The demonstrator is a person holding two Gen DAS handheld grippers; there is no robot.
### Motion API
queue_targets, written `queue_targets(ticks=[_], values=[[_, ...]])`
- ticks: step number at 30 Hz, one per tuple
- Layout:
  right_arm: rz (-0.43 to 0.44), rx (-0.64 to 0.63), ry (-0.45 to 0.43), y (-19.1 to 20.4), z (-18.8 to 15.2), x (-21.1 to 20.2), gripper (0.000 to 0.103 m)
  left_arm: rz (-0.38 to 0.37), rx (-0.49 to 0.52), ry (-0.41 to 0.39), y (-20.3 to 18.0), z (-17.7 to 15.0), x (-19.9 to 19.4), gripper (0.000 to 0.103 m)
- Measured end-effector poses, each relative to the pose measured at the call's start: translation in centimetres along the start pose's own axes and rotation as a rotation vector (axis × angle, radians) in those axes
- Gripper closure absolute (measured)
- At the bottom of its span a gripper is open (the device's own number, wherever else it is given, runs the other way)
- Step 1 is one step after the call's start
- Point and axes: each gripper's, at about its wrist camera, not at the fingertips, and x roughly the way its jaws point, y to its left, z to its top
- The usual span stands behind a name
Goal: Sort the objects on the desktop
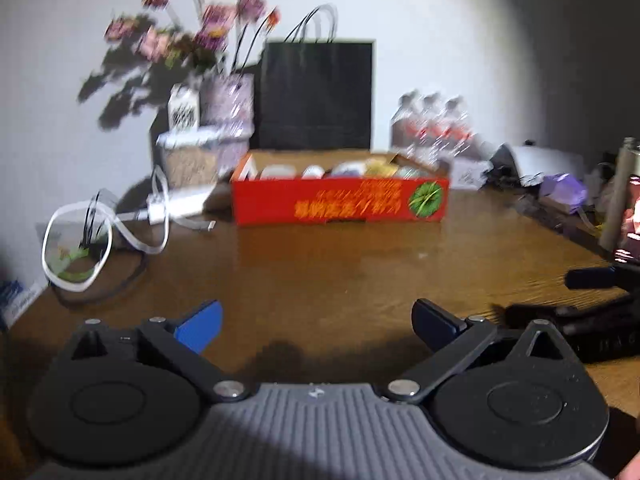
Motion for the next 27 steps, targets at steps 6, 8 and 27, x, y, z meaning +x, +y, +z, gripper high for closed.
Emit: queue_targets(ticks=[6, 8, 27], values=[[-0.026, 0.008, 0.038, 0.6, 0.3, 1.6, 0.005, 0.002, -0.009, 0.055, 0.0, -0.1, 1.9, 0.000], [-0.036, 0.030, 0.056, 0.4, 0.7, 2.6, 0.005, 0.001, 0.018, 0.059, -0.3, 0.3, 2.9, 0.000], [-0.093, 0.091, 0.127, -0.6, 1.8, 7.8, 0.004, 0.012, 0.017, 0.170, -0.5, 0.7, 8.6, 0.000]])
